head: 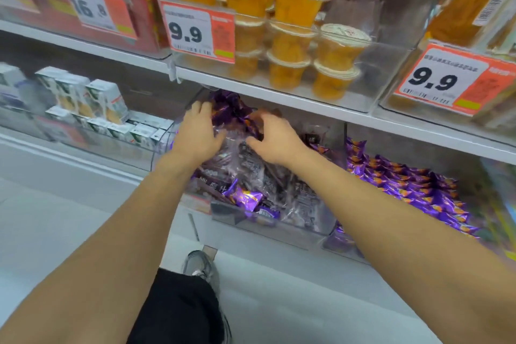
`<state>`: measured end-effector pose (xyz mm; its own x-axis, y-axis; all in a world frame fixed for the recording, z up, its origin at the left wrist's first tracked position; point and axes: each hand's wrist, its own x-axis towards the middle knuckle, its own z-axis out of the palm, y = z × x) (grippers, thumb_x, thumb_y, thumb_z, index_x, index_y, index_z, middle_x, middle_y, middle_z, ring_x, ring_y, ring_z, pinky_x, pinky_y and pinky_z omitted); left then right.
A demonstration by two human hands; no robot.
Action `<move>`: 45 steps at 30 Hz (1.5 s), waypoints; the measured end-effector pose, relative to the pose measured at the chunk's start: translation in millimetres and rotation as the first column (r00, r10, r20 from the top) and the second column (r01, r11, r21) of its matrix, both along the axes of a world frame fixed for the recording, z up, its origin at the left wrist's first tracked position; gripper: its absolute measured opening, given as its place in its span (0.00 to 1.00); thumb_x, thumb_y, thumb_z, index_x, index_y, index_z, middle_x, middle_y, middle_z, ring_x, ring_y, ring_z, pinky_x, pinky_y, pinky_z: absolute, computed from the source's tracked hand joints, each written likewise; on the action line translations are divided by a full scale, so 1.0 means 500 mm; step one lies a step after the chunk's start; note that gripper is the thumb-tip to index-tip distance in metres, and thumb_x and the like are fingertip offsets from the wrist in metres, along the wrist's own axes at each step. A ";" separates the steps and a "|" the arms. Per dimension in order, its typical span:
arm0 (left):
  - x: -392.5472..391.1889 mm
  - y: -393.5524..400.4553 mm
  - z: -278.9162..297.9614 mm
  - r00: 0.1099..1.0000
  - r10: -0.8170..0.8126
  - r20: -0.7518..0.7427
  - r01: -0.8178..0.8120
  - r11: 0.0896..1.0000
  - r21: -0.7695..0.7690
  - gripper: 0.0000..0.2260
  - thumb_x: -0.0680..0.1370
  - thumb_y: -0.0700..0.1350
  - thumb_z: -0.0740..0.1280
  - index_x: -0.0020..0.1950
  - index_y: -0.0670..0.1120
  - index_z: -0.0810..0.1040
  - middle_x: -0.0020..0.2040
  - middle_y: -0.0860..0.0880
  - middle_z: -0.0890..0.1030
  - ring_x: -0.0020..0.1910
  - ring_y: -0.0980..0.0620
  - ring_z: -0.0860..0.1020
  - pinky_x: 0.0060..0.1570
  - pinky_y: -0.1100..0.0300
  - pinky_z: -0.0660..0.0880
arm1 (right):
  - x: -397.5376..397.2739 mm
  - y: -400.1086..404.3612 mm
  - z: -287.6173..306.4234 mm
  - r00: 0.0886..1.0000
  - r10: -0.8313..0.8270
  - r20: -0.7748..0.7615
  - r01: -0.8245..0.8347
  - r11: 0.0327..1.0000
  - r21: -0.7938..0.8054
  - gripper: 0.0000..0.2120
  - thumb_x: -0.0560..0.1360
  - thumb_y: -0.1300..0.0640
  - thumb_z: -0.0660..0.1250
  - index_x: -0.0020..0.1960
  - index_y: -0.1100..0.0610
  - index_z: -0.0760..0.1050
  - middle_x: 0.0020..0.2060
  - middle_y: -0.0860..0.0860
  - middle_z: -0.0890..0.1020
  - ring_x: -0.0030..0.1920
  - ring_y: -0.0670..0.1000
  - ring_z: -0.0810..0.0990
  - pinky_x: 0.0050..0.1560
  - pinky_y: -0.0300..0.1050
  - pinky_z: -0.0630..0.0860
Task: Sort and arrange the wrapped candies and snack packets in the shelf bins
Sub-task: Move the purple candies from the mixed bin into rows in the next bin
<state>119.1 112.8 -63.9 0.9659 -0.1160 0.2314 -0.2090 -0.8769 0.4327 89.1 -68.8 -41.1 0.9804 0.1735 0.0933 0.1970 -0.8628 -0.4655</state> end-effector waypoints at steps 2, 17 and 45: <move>0.033 -0.002 -0.003 1.000 -0.006 0.002 0.006 0.999 0.040 0.27 0.73 0.48 0.72 0.68 0.40 0.70 0.58 0.36 0.77 0.57 0.34 0.74 0.54 0.44 0.72 | 0.044 0.019 -0.016 0.997 -0.055 -0.059 0.051 0.996 -0.067 0.25 0.79 0.54 0.65 0.74 0.57 0.65 0.58 0.58 0.77 0.58 0.60 0.77 0.52 0.48 0.74; 0.019 -0.017 0.029 0.995 -0.013 0.094 0.024 0.993 -0.117 0.08 0.78 0.46 0.68 0.56 0.52 0.83 0.51 0.49 0.85 0.54 0.43 0.79 0.59 0.51 0.66 | 0.092 0.041 -0.042 0.976 -0.189 0.106 0.178 0.978 0.105 0.11 0.78 0.59 0.67 0.60 0.57 0.76 0.53 0.57 0.81 0.54 0.60 0.79 0.46 0.43 0.68; -0.328 -0.427 0.042 0.716 -0.642 -0.275 0.158 0.533 -0.831 0.05 0.78 0.35 0.70 0.45 0.43 0.76 0.29 0.45 0.79 0.26 0.48 0.78 0.27 0.60 0.77 | -0.406 -0.345 -0.027 0.902 -0.390 -0.185 0.329 0.345 0.879 0.08 0.81 0.58 0.66 0.54 0.63 0.77 0.41 0.54 0.85 0.42 0.57 0.85 0.44 0.49 0.83</move>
